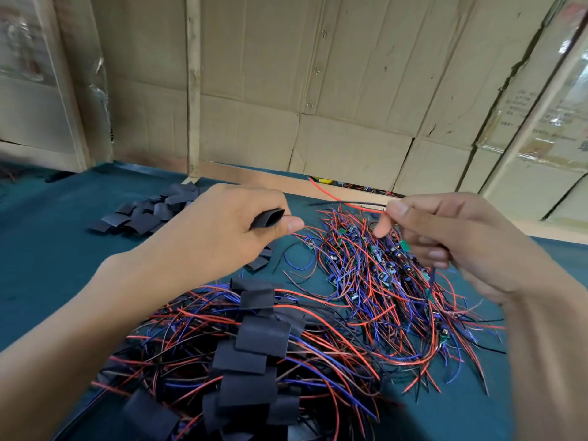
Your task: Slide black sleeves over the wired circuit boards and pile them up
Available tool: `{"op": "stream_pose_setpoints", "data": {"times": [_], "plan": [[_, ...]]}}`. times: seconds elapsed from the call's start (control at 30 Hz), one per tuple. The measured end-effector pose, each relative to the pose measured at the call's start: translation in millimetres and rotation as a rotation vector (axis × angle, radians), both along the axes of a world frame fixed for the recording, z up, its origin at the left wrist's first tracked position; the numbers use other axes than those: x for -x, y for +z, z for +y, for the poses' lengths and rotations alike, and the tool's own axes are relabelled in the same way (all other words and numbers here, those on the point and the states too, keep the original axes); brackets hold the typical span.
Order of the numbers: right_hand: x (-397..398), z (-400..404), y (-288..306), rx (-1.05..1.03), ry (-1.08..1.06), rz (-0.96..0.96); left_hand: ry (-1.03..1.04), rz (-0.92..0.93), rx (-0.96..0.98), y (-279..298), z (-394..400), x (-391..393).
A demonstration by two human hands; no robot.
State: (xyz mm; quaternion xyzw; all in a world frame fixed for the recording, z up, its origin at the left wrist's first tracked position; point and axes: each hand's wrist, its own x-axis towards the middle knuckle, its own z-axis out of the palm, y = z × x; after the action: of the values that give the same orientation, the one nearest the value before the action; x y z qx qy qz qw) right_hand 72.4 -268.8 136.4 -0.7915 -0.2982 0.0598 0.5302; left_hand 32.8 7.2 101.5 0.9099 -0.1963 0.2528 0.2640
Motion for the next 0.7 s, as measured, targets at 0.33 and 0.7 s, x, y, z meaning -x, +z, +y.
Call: {"op": "stream_pose_setpoints", "data": {"times": [0.33, 0.7], "plan": [[11.7, 16.4, 2.2, -0.025, 0.078, -0.063, 0.037, 0.050, 0.165, -3.5, -8.2, 2.7], [12.0, 22.4, -1.1, 0.017, 0.136, -0.077, 0.044, 0.050, 0.269, -0.7, -16.3, 5.9]]}}
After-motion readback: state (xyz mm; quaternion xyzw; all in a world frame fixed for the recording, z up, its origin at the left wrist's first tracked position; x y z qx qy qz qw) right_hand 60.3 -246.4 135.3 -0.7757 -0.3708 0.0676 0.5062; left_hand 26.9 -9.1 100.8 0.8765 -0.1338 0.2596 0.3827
